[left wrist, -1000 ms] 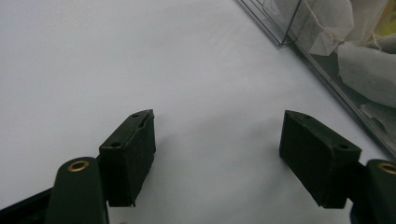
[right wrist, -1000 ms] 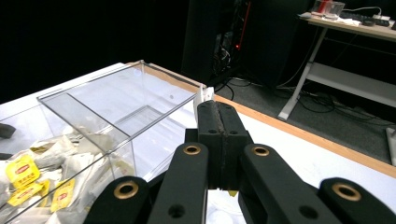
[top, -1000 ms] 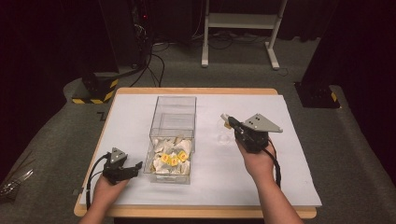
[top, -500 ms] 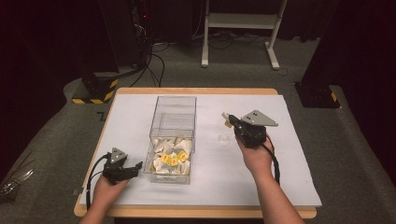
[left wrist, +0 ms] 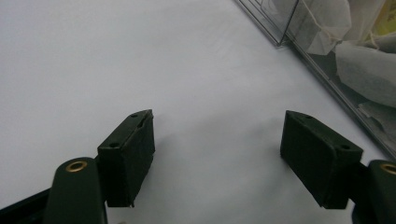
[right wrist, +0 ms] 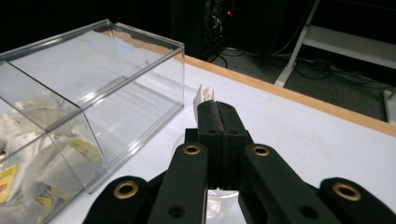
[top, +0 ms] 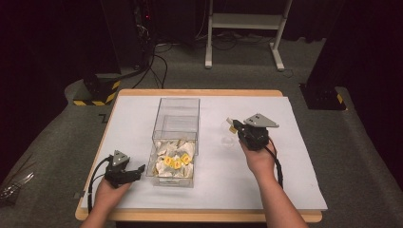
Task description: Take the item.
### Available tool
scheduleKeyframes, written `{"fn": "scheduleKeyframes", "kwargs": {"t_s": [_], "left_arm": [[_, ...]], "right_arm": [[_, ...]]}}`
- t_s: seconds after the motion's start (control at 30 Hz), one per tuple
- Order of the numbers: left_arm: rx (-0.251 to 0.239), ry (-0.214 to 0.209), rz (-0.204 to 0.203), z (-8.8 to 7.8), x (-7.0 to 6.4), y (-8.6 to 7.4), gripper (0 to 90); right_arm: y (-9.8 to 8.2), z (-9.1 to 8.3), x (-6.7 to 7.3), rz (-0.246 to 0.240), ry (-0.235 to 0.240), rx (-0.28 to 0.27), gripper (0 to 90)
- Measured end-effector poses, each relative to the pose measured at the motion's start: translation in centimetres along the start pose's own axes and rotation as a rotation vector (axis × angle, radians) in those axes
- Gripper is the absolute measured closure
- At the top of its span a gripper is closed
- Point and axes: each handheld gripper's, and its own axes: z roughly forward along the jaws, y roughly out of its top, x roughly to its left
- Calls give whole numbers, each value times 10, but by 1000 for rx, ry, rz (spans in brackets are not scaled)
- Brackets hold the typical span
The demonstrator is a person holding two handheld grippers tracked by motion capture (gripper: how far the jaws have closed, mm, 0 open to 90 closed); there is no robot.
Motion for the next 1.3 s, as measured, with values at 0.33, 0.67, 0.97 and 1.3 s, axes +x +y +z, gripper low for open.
{"fn": "scheduleKeyframes", "kwargs": {"t_s": [0.33,0.67,0.97,1.3], "left_arm": [[0,1,3,0,0,0,263],[2,-3,2,0,0,0,263],[1,-2,6,0,0,0,263],[1,-2,5,0,0,0,263]], "right_arm": [[-10,11,-5,23,-4,34,900],[-13,17,-4,22,-1,51,843],[-17,8,-1,26,-4,36,801],[-32,-7,-7,48,-13,43,772]]}}
